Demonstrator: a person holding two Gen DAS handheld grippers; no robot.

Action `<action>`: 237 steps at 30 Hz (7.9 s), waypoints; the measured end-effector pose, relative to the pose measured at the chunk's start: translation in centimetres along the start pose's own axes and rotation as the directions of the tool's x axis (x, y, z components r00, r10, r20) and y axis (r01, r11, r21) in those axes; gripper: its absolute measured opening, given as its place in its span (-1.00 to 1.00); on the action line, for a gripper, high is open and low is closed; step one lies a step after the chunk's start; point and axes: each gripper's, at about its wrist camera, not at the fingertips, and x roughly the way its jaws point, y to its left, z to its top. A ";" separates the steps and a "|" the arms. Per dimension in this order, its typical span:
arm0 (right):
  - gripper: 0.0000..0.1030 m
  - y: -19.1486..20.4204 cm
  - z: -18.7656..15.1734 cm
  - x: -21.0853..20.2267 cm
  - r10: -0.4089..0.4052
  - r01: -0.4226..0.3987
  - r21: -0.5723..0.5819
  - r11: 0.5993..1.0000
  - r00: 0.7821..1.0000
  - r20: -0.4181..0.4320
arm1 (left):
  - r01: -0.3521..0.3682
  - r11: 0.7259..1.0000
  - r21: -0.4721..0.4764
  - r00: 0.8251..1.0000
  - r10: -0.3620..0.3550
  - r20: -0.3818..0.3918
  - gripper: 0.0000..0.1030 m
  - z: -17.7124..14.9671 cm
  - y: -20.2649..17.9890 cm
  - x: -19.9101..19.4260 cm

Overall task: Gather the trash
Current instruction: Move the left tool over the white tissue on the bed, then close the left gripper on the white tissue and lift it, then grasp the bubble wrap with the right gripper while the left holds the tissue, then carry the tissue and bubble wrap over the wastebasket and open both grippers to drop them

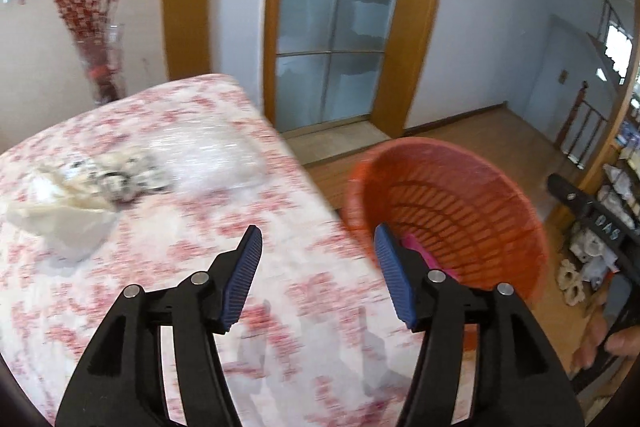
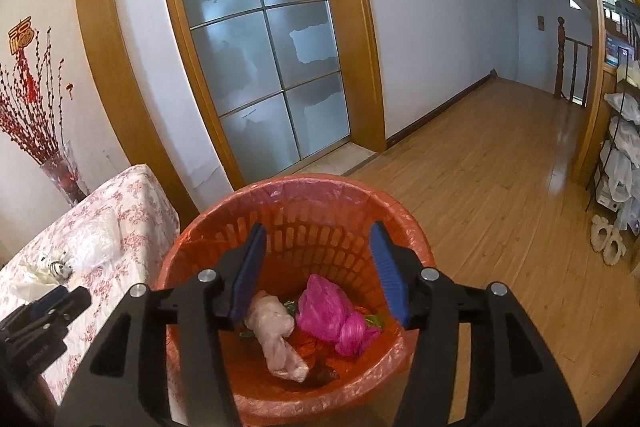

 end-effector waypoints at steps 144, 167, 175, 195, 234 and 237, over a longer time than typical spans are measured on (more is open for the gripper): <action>0.05 26.5 -2.1 5.8 0.298 -0.367 -0.298 0.881 0.921 -0.253 | -0.324 0.877 -0.355 0.939 0.343 -0.010 -0.04 -1.7 28.1 -6.5; -0.73 23.2 -2.5 6.4 0.280 -0.357 -0.244 0.902 0.912 -0.300 | -0.263 0.913 -0.312 0.960 0.280 0.011 -0.04 -1.3 24.9 -6.5; -0.73 17.9 -1.8 0.8 0.296 -0.338 -0.212 0.917 0.933 -0.206 | -0.211 0.940 -0.268 0.973 0.228 0.033 -0.04 -0.7 20.7 -7.0; -0.73 6.1 -0.5 -5.2 0.161 -0.163 -0.109 0.981 0.987 -0.030 | -0.013 0.992 -0.128 0.999 0.019 0.050 -0.04 0.9 8.1 -4.8; -0.73 -1.9 0.1 -0.2 0.048 -0.047 0.069 0.997 0.999 -0.014 | 0.236 0.971 -0.030 0.971 -0.237 -0.041 -0.03 2.1 -6.6 3.2; -0.67 -2.0 0.3 0.2 0.055 -0.054 0.075 0.996 0.998 -0.017 | 0.241 0.970 -0.038 0.969 -0.243 -0.050 -0.03 2.0 -6.7 3.6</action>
